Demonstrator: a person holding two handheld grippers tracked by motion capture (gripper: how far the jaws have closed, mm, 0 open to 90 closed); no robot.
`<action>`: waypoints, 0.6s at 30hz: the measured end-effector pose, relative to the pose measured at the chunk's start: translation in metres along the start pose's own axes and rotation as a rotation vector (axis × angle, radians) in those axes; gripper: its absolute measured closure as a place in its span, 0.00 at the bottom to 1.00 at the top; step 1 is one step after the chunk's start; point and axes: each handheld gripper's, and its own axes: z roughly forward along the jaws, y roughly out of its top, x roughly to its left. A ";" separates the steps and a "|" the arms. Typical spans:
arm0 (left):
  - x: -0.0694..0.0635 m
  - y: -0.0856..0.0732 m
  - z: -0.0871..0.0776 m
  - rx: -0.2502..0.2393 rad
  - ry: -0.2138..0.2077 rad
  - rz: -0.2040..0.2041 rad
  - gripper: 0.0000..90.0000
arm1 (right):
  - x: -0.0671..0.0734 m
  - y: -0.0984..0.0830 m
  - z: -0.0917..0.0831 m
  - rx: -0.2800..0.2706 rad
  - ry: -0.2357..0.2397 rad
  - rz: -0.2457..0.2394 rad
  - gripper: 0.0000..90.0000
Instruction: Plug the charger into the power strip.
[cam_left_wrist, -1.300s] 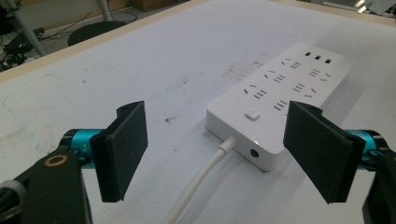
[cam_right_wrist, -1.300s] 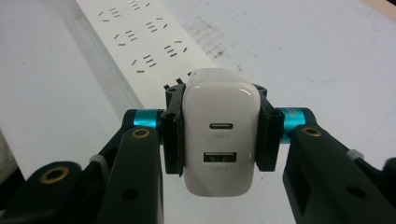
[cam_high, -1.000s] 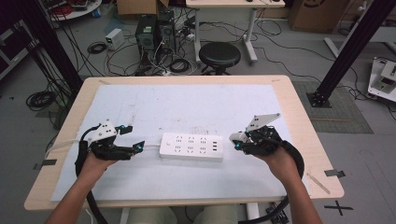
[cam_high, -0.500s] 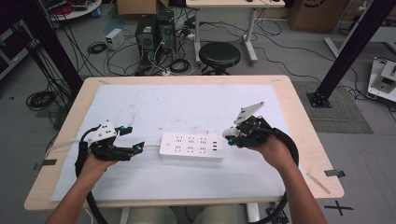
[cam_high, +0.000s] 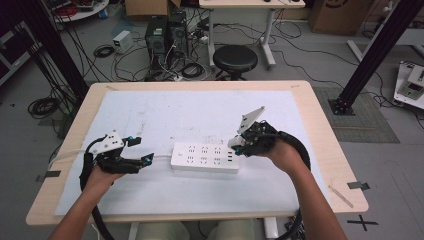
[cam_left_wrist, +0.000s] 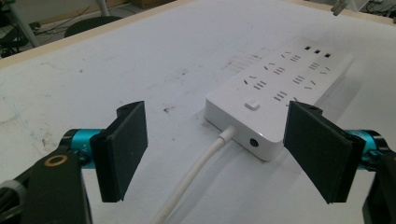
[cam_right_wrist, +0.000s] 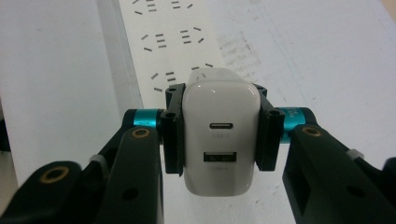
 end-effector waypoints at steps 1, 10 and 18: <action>0.000 0.000 0.000 0.002 -0.001 0.000 0.24 | 0.000 0.002 0.001 0.004 0.000 -0.005 0.70; 0.000 -0.001 -0.002 0.002 -0.004 0.002 0.24 | -0.006 0.012 0.017 0.025 0.037 -0.015 0.70; 0.000 -0.001 0.000 0.006 -0.010 0.013 0.24 | -0.012 0.019 0.026 0.046 0.063 -0.030 0.70</action>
